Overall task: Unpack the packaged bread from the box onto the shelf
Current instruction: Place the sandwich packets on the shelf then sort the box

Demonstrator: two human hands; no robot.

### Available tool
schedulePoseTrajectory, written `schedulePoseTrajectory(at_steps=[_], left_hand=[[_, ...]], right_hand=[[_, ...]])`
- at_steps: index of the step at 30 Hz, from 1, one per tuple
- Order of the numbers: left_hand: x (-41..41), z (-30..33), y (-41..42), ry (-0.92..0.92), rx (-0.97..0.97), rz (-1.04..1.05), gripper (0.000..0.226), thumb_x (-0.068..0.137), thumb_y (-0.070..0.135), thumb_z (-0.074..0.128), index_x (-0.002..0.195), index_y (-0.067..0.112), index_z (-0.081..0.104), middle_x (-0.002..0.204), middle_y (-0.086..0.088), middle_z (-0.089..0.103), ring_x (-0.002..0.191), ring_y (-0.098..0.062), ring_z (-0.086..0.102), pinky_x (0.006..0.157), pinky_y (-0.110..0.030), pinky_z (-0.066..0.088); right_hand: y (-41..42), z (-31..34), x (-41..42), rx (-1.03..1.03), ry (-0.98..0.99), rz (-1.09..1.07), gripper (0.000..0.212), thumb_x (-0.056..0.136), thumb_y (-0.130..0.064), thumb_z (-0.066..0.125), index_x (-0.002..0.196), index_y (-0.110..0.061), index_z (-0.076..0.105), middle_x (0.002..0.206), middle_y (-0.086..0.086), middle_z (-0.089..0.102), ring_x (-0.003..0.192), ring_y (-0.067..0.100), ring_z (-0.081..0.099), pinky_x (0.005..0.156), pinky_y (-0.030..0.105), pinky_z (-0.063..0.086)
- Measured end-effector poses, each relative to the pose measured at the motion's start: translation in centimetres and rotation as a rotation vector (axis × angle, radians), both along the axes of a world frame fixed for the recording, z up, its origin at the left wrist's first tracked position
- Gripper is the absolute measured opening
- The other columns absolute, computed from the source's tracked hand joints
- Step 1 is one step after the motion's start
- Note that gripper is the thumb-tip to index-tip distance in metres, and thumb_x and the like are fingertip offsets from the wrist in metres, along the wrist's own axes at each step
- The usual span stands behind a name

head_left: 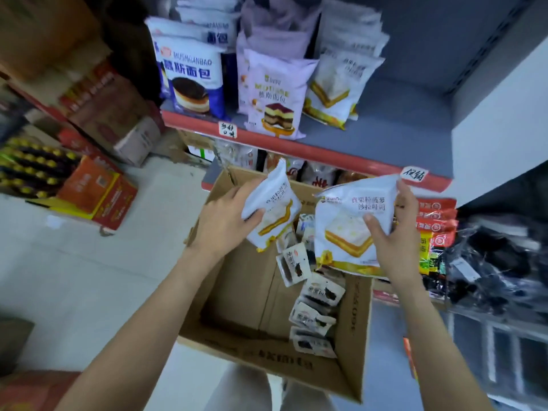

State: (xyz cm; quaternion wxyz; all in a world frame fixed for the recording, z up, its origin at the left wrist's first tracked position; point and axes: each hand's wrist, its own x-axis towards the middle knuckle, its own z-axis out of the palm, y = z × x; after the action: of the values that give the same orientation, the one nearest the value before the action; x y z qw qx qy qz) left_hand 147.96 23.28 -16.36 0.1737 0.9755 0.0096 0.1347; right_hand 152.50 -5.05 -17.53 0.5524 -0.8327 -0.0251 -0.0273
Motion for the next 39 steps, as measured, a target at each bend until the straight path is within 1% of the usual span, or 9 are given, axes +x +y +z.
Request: schedulePoseTrajectory(at_steps=[3,6,13,15,19,25,32,36,39], left_hand=[[2.2,2.9,-0.3,-0.001,-0.024,0.02,0.053,0.082,0.04,0.056,0.134,0.03,0.046,0.106,-0.004,0.068,0.084,-0.031,0.064,0.057,-0.03,0.042],[4.1,4.8,-0.5,-0.009,-0.02,-0.014,0.055,0.081,0.042,0.049,0.134,0.031,0.044,0.108,-0.005,0.068,0.09,-0.035,0.064,0.062,-0.038,0.049],[7.9,5.8,-0.5,-0.059,0.086,-0.097,0.053,0.083,0.039,0.048,0.135,0.03,0.042,0.108,-0.007,0.067,0.082,-0.035,0.065,0.058,-0.036,0.045],[8.7,5.7,-0.5,-0.071,0.116,-0.071,0.052,0.085,0.037,0.051,0.135,0.026,0.046,0.108,-0.009,0.068,0.079,-0.036,0.065,0.057,-0.036,0.046],[9.8,4.8,-0.7,-0.102,0.205,-0.119,0.048,0.085,0.029,0.06,0.131,0.026,0.046,0.104,-0.006,0.069,0.066,-0.033,0.065,0.045,-0.031,0.045],[11.1,5.0,-0.8,-0.154,0.215,-0.165,0.048,0.083,0.028,0.058,0.13,0.027,0.045,0.103,-0.002,0.069,0.062,-0.028,0.065,0.045,-0.021,0.033],[14.6,7.5,-2.4,-0.219,0.258,-0.249,0.048,0.085,0.027,0.058,0.131,0.03,0.046,0.107,0.006,0.067,0.067,-0.02,0.065,0.041,-0.023,0.035],[16.9,8.0,-4.4,-0.298,0.267,-0.313,0.05,0.084,0.021,0.064,0.132,0.027,0.051,0.107,0.004,0.066,0.069,-0.018,0.065,0.042,-0.02,0.031],[19.2,7.5,-6.0,-0.345,0.288,-0.406,0.053,0.084,0.018,0.066,0.132,0.028,0.046,0.109,0.003,0.065,0.075,-0.019,0.065,0.046,-0.025,0.041]], right_hand=[[-0.6,2.7,3.8,0.176,-0.08,-0.056,0.066,0.092,-0.01,0.058,0.144,-0.024,0.022,0.136,-0.008,0.046,0.115,-0.001,0.055,0.088,0.019,0.05],[0.2,3.5,9.3,0.282,-0.141,-0.087,0.067,0.092,-0.004,0.055,0.145,-0.015,0.017,0.144,-0.004,0.038,0.119,-0.001,0.051,0.089,0.01,0.043],[5.4,3.5,20.2,0.297,-0.288,-0.041,0.068,0.093,-0.002,0.049,0.148,-0.005,0.008,0.153,0.008,0.023,0.135,0.005,0.034,0.109,0.026,0.036],[6.1,2.3,21.4,0.211,-0.229,-0.029,0.08,0.087,0.003,0.053,0.15,-0.011,0.006,0.155,0.009,0.018,0.136,0.005,0.024,0.111,0.026,0.03],[5.9,-0.9,21.2,-0.033,-0.081,0.098,0.101,0.077,-0.006,0.074,0.145,-0.043,0.01,0.137,0.01,0.027,0.125,0.016,0.038,0.086,0.017,0.036],[5.7,-1.5,23.2,-0.143,-0.094,0.164,0.078,0.079,-0.005,0.072,0.14,-0.038,0.035,0.136,0.011,0.027,0.124,0.024,0.042,0.087,0.01,0.031],[5.3,-1.0,25.6,-0.424,-0.219,0.14,0.079,0.078,-0.02,0.075,0.141,-0.04,0.032,0.131,0.017,0.03,0.117,0.036,0.041,0.09,0.047,0.048],[2.6,-1.0,23.8,-0.303,-0.209,0.147,0.064,0.088,-0.018,0.065,0.143,-0.03,0.036,0.151,0.02,0.013,0.141,0.037,0.016,0.11,0.042,0.027],[0.8,-0.1,21.3,-0.152,-0.172,0.099,0.053,0.089,-0.004,0.055,0.138,-0.02,0.042,0.147,0.015,0.025,0.14,0.028,0.023,0.112,0.042,0.03]])
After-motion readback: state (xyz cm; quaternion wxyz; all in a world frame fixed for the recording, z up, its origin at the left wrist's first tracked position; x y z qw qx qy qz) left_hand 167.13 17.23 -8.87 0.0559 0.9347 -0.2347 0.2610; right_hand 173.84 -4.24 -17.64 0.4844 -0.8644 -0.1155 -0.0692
